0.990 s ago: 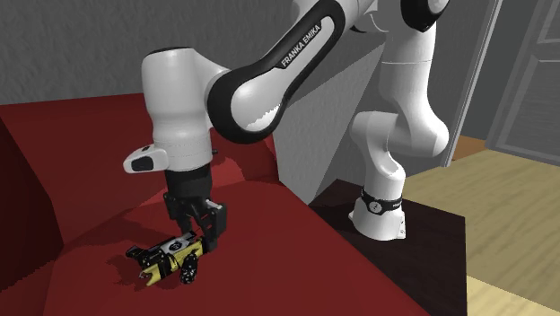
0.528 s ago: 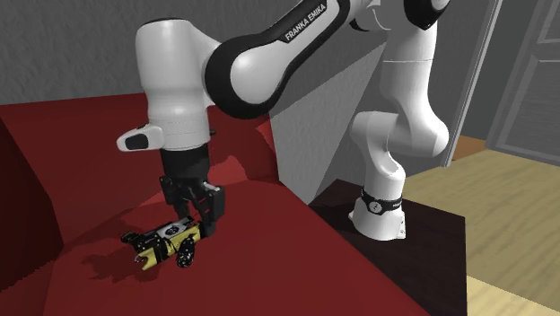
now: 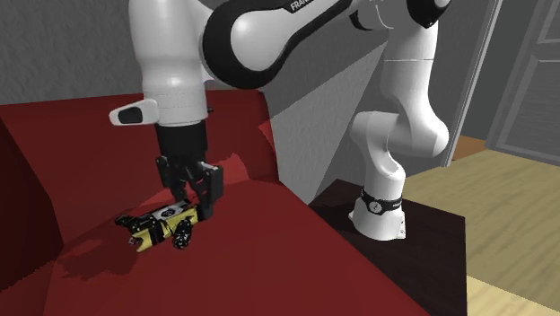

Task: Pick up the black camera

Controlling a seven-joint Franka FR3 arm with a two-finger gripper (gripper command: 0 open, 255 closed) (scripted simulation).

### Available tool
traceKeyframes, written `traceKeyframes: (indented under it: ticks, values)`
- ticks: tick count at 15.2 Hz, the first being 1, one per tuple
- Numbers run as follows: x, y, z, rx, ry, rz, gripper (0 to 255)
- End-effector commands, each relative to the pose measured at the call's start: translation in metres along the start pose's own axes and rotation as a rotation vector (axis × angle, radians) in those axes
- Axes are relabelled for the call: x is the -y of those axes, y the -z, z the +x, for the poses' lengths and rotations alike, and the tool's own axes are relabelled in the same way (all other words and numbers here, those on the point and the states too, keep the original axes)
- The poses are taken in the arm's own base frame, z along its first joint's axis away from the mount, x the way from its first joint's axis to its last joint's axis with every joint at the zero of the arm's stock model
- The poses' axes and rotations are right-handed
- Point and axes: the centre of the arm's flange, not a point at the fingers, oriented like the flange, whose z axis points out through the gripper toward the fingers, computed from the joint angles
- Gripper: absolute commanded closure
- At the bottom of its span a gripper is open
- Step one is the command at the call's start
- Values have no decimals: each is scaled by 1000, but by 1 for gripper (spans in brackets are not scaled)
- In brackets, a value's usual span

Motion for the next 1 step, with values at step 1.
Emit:
traceKeyframes:
  ticks: [1]
  values:
    - [-1,3,0,0,0,0,255]
